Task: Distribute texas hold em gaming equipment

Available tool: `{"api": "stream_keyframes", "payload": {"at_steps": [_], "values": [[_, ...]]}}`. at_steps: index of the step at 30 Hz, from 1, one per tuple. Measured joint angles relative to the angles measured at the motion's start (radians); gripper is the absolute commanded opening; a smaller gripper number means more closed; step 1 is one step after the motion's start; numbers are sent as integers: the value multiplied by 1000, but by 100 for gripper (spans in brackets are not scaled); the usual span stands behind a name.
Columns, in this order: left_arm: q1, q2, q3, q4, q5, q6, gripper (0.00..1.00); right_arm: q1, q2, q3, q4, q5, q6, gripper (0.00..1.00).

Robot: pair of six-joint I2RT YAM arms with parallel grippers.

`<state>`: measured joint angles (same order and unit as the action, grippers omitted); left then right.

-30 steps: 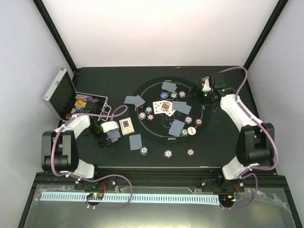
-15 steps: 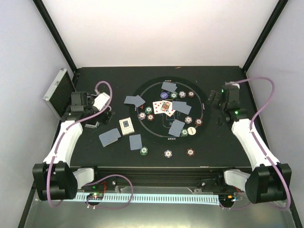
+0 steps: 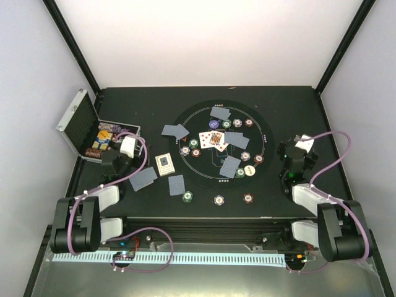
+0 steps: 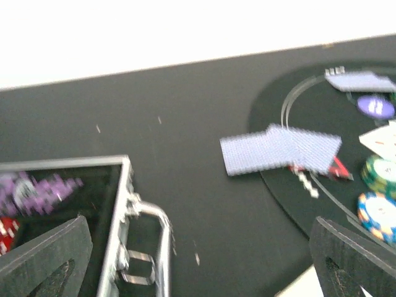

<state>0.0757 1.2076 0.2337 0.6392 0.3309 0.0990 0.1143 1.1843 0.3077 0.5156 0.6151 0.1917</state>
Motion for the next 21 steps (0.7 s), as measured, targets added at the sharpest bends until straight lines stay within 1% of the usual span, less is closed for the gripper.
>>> {"api": "stream_keyframes", "payload": {"at_steps": [3, 5, 6, 7, 9, 11, 13, 14, 16, 17, 19, 21], "values": [[-5, 36, -8, 177, -36, -13, 99, -3, 46, -46, 180, -16, -19, 100], [-8, 88, -32, 314, -64, -22, 99, -5, 84, -72, 285, -40, -42, 100], [-11, 109, -42, 351, -71, -23, 99, -5, 101, -84, 330, -71, -59, 100], [-19, 148, -71, 441, -93, -23, 99, -5, 114, -100, 378, -115, -82, 100], [-39, 210, -142, 568, -127, -22, 99, -5, 152, -137, 487, -222, -137, 100], [-53, 233, -196, 636, -156, -21, 99, -4, 210, -143, 552, -310, -177, 100], [-56, 232, -192, 647, -185, -24, 99, -8, 222, -122, 530, -354, -189, 100], [-56, 227, -151, 608, -204, -25, 99, -18, 225, -100, 529, -373, -189, 100], [-64, 217, -23, 487, -234, -30, 99, -41, 226, -61, 521, -396, -186, 100], [-70, 212, 26, 457, -252, -29, 99, -50, 225, -46, 519, -406, -185, 100], [-86, 209, 62, 470, -275, -27, 99, -60, 224, -37, 521, -417, -183, 100], [-95, 204, 59, 447, -288, -25, 99, -61, 223, -37, 511, -425, -183, 100]]}}
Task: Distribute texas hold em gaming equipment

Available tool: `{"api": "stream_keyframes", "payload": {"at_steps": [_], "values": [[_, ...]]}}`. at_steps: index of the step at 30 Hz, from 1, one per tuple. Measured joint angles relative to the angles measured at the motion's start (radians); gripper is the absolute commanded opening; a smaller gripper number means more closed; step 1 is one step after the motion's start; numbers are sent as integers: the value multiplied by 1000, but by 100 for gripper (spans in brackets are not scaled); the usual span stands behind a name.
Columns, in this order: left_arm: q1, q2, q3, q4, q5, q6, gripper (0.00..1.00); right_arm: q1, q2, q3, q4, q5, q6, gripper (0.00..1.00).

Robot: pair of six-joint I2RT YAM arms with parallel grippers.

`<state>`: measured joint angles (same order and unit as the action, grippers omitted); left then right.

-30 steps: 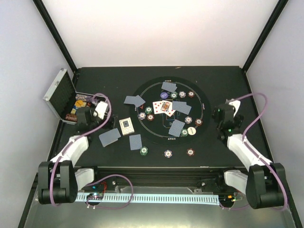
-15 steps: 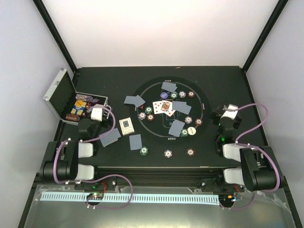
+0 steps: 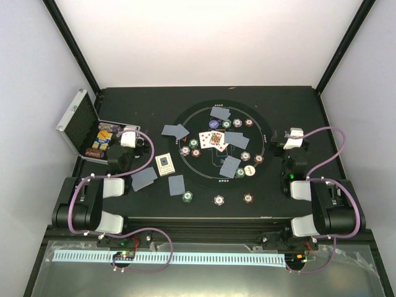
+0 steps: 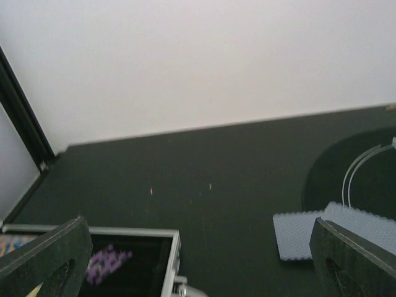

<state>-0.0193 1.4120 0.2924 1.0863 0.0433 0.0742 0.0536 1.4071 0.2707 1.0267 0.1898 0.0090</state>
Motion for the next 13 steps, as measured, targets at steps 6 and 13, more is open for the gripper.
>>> {"api": "stream_keyframes", "payload": {"at_steps": [6, 13], "values": [[-5, -8, 0, -114, -20, 0, 99, 0, 0, 0, -14, -14, 0, 100], [-5, -12, 0, -156, -26, 0, 99, -3, 0, 0, -27, -24, 0, 100]]}}
